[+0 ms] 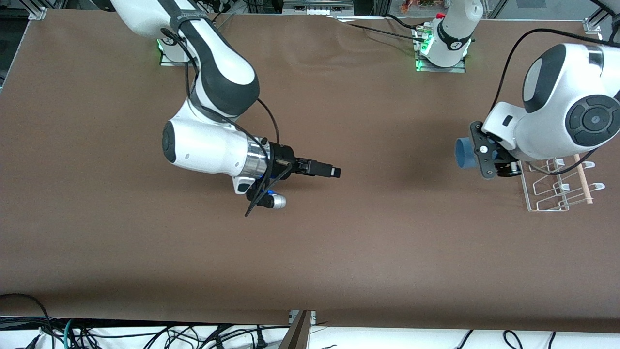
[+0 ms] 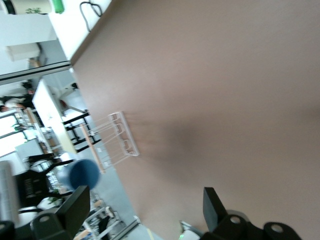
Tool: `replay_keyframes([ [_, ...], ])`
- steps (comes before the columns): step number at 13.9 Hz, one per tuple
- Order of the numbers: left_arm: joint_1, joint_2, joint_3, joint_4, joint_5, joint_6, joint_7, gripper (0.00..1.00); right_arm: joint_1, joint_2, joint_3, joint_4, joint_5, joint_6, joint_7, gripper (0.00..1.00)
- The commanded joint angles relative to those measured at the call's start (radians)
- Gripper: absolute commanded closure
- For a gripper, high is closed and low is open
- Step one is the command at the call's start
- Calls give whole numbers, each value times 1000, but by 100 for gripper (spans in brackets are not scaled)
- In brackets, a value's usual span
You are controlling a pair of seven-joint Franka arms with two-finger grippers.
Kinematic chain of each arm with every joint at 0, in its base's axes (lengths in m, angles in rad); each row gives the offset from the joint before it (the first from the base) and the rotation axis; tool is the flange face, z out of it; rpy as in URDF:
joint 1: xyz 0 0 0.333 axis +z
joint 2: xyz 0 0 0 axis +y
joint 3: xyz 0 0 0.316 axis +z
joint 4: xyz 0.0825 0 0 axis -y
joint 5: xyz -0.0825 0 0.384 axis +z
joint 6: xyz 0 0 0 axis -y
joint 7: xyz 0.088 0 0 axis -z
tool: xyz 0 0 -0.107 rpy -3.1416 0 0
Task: Transfer cup to left arm and place on rack
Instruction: 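Carry the cup to the rack with the left gripper while the right gripper releases, then hang the cup on the rack dowel with the left gripper while the right gripper withdraws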
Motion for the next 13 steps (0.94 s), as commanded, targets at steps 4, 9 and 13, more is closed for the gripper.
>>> replay_keyframes([
  [4, -57, 1, -17, 43, 317, -190, -137, 100, -78, -8, 4, 14, -171, -128, -88, 0],
  [9, -71, 118, -5, 27, 510, -322, -295, 100, -144, -11, 3, 14, -394, -264, -131, 0],
  [13, -55, 196, -2, -61, 760, -329, -309, 100, -189, -26, 3, 11, -593, -326, -145, 0],
])
